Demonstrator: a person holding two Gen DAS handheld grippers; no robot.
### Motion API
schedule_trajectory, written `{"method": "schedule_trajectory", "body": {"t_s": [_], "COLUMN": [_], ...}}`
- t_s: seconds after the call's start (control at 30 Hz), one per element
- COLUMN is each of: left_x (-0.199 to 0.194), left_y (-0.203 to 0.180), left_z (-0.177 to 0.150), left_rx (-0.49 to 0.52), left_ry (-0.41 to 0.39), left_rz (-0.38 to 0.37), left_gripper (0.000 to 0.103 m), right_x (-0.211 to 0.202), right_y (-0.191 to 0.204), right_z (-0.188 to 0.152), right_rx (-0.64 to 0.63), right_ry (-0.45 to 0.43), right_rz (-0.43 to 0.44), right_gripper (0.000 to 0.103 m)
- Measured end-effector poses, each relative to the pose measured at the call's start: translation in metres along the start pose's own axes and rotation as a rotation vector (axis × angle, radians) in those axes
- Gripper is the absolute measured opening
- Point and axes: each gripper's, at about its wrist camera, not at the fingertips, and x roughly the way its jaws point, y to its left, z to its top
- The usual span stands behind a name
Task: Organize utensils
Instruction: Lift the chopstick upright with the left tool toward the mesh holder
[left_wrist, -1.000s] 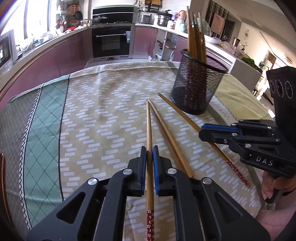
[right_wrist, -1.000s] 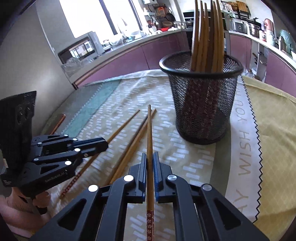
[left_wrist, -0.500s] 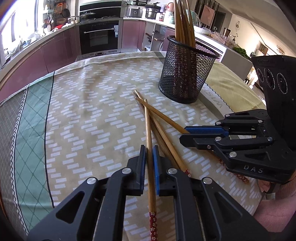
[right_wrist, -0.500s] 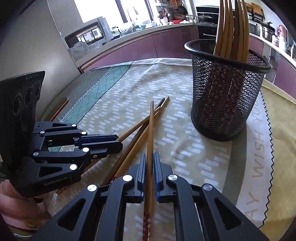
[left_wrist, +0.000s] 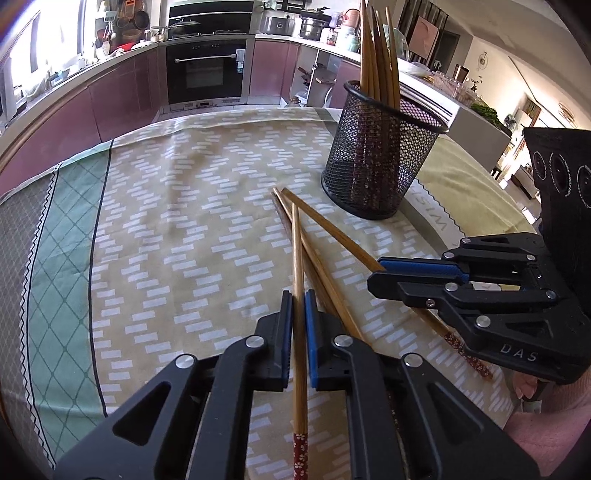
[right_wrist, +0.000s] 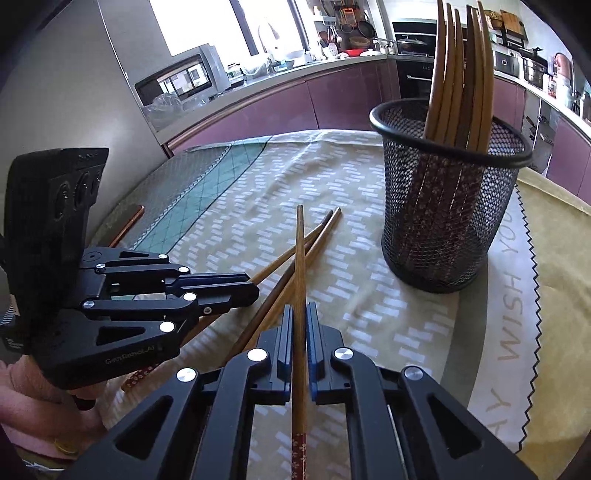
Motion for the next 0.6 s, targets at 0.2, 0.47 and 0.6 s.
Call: {"method": "schedule_trajectory", "body": {"t_s": [0.2,0.47,0.6], "left_x": [-0.009,-0.029,-0.042], "left_y": [-0.003,-0.007,-0.006], "left_z": [0.002,0.009,0.013], "left_rx": [0.009,0.010,0.003], "left_ry": [-0.023,-0.075,-0.102], "left_rz": [-0.002,-0.030,-0.061], "left_gripper": [0.008,0.008,0.008], "right_x": [-0.014,-0.037,-0.050], "right_y": [0.000,-0.004,-0.007], "right_z": [0.002,0.002,0.004], "right_rx": [0.003,0.006,0.016], "right_ry": [-0.039,-0.092,-0.126], "right_rz": [0.009,0.021,0.028], "right_gripper": [0.006,0.006,0.006]}}
